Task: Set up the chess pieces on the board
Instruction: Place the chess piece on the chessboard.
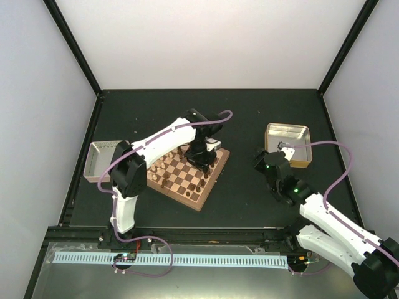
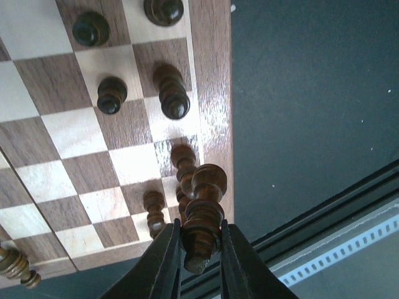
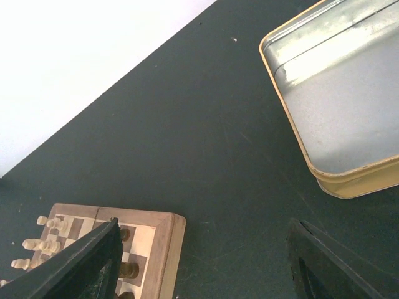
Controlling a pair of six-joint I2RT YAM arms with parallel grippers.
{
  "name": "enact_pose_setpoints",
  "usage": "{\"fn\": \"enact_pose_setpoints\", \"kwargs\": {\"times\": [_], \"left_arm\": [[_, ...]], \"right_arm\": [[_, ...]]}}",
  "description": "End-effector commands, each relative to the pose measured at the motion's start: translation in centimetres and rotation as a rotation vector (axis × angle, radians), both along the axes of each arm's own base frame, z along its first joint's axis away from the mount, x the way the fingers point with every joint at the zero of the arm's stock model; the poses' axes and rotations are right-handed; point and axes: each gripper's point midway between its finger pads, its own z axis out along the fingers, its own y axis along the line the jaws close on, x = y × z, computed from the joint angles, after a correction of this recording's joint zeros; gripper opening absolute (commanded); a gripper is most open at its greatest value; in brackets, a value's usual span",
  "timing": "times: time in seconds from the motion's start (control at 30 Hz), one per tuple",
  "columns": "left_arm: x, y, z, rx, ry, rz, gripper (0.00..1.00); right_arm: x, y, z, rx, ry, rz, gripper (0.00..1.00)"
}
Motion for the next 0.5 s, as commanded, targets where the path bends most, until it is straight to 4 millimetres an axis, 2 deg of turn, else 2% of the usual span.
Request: {"fn": "enact_pose_setpoints", "kwargs": {"times": [0.0,0.47], "left_arm": [[0.7,-0.7,0.3,-0.005,-0.015,-0.003,0.06],[1.8,-1.0,-2.6,0.045,-0.024,0.035,0.07]], "right_arm": [[0.5,-0.4,0.3,-0.012,-0.022,-0.027,0.73],[0.6,-0.4,-0.2,-0.01,-0.014,-0.022,0.73]]}}
